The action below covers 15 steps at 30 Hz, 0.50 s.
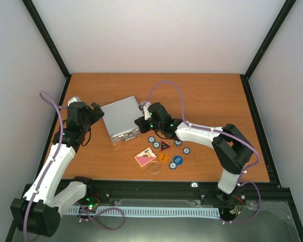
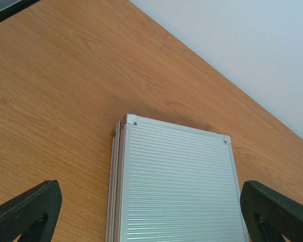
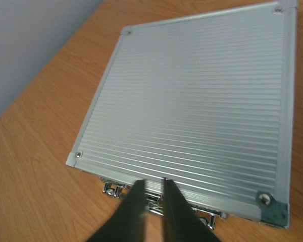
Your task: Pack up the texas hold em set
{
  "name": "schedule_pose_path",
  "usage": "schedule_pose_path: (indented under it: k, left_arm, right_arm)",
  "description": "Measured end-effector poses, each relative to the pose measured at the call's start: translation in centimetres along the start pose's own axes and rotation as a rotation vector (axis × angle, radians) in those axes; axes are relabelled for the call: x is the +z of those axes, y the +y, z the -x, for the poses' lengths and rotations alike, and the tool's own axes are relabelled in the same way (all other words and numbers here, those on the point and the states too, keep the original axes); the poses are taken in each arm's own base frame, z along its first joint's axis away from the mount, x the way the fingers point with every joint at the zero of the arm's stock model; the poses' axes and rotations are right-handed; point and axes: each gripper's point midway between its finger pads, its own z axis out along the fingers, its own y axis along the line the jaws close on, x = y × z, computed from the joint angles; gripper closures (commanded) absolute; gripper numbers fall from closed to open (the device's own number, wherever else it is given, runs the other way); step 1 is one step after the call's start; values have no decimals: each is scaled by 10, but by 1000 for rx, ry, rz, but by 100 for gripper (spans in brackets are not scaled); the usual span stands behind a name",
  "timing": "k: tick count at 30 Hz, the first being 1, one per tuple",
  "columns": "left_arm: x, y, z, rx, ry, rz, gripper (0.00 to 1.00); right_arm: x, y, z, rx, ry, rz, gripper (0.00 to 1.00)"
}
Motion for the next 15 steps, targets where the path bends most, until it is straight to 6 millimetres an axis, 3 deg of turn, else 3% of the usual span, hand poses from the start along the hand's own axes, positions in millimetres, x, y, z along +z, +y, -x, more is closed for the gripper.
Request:
schedule_pose_path:
  k: [2, 5, 12, 15]
  left_arm:
    - [-1, 1, -1, 1, 3, 0, 0]
    - [-2, 2, -2, 2, 8, 4, 0]
    - [-2, 2, -3, 3, 12, 6, 0]
    - [-2, 2, -3, 3, 14, 5, 0]
  right_arm:
    - [0, -3, -1, 4, 1, -17, 53]
    - [0, -6, -5, 14, 18, -35, 32]
    - [1, -7, -21, 63, 60, -39, 37]
    - [4, -12, -30, 82, 84, -57, 51]
